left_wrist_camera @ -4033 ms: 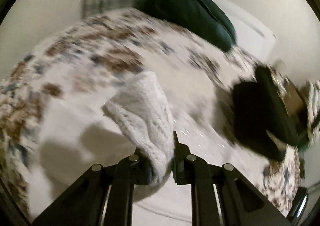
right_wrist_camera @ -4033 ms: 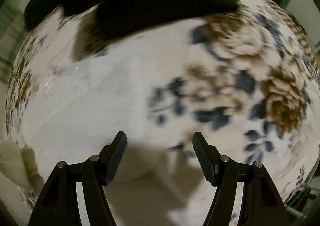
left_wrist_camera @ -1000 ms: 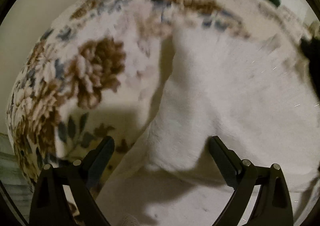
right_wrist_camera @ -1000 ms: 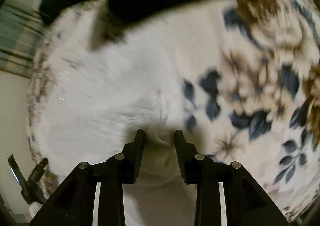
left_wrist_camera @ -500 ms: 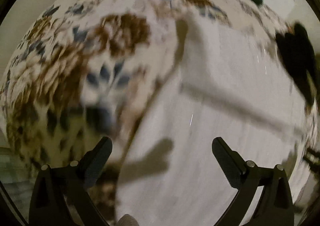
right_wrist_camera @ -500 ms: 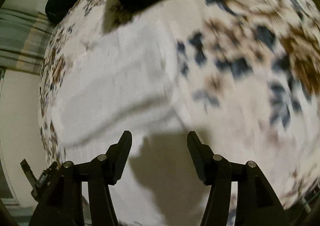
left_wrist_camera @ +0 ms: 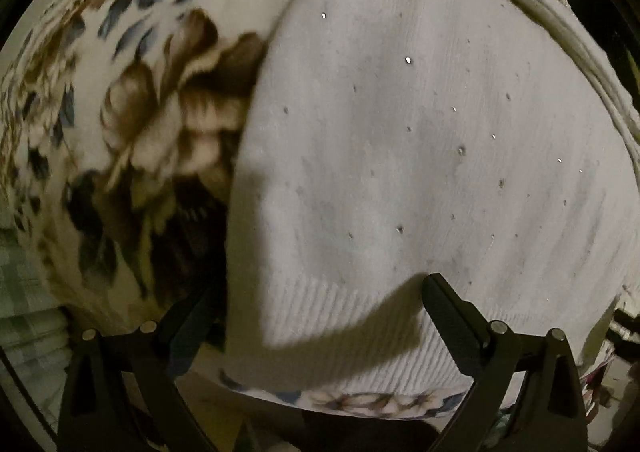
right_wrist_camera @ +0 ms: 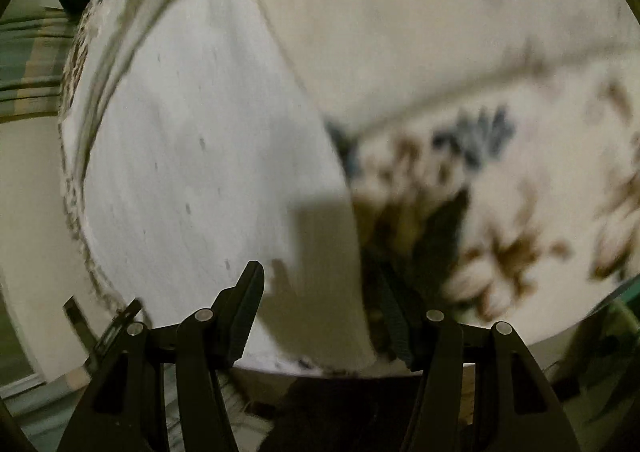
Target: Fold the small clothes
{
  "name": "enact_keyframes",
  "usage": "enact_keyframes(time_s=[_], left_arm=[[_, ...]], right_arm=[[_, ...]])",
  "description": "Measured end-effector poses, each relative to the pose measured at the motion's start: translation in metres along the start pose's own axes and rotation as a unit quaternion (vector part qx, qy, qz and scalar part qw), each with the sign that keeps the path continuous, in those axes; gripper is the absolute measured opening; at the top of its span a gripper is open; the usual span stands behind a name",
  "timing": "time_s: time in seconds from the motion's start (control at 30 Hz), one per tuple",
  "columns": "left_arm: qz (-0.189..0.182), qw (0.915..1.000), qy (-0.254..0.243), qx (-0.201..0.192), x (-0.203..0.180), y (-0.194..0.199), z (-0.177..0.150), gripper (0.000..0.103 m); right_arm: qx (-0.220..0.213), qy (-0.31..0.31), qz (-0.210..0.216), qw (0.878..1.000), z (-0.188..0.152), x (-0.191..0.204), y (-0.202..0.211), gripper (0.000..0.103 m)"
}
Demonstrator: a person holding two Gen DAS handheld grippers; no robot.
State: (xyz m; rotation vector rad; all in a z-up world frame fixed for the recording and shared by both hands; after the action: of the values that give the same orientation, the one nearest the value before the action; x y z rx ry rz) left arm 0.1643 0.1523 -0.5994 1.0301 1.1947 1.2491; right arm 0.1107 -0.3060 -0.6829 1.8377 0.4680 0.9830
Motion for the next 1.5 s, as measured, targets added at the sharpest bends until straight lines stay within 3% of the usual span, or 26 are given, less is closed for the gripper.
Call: enact_keyframes(time_s=[0.07,0.1,0.13,0.17,0.2,0.23,0.27,0.43,0.63,0.77,0.87,1.03,1.2,1.33,1.5], left_arm=[[-0.002,0.9999,0.0,-0.013,-0.003,0.002,-0.003,0.096],[-0.005,0.9998,0.002,-0.021,-0.003,0.003,-0.004,0.088],[-0.004,0.9996,0.004,-0.027,-0.003,0.006,-0.007,0.072],[-0.002,0.9994,0.004,-0.034,0.0,0.009,-0.013,0.059],[0.009,0.999,0.005,-0.043,0.002,0.014,-0.015,0.034],[0.0,0.9987,0.009,-0.05,0.005,0.019,-0.019,0.016],[-0.012,0.9983,0.013,-0.055,0.005,0.022,-0.022,0.009],[-0.023,0.9963,0.018,-0.08,0.005,0.041,-0.036,0.006],[-0.043,0.9938,0.031,-0.097,0.022,0.079,-0.057,0.006],[-0.048,0.9928,0.02,-0.108,0.019,0.108,-0.05,0.005],[-0.062,0.9903,0.027,-0.121,0.014,0.13,-0.031,0.005],[-0.084,0.9826,0.032,-0.162,-0.007,0.162,0.039,0.005],[-0.102,0.9738,0.031,-0.201,-0.017,0.185,0.106,0.005],[-0.124,0.9679,0.037,-0.215,-0.031,0.183,0.187,0.005],[-0.131,0.9678,0.029,-0.213,-0.055,0.165,0.28,0.005]], right_arm=[[-0.003,0.003,0.017,1.0,-0.01,-0.001,-0.01,0.06],[-0.013,0.007,0.025,1.0,-0.012,0.001,-0.011,0.06],[-0.019,0.011,0.034,0.999,-0.014,0.001,-0.01,0.053],[-0.02,0.016,0.045,0.999,-0.017,0.007,-0.013,0.033],[-0.016,0.02,0.049,0.998,-0.018,0.013,-0.017,0.025],[-0.015,0.026,0.048,0.998,-0.022,0.016,-0.019,0.019],[-0.017,0.031,0.049,0.998,-0.022,0.022,-0.021,0.014],[-0.035,0.036,0.045,0.998,-0.027,0.04,-0.018,0.008],[-0.042,-0.013,0.042,0.998,-0.033,-0.002,0.015,0.006],[-0.043,-0.015,0.065,0.997,-0.042,-0.015,0.042,0.006],[-0.049,-0.006,0.091,0.995,-0.037,-0.002,0.063,0.006],[-0.085,0.028,0.131,0.987,-0.01,0.053,0.102,0.006],[-0.14,0.058,0.157,0.976,0.044,0.112,0.147,0.006],[-0.177,0.067,0.153,0.97,0.101,0.15,0.167,0.006],[-0.208,0.061,0.13,0.968,0.179,0.189,0.176,0.006]])
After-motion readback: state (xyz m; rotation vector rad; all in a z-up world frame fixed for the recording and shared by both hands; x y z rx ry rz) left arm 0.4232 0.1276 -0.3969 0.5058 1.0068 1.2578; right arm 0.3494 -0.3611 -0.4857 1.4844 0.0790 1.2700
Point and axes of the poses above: each gripper's, at about its wrist camera, not at the fingertips, and y roughly against the way its jaws point, x to its left, z to its top, the point moved 4 cm from there along -y, roughly the way its jaws point, and after that the axes turned 4 degrees about -y, right-handed, at the moved point
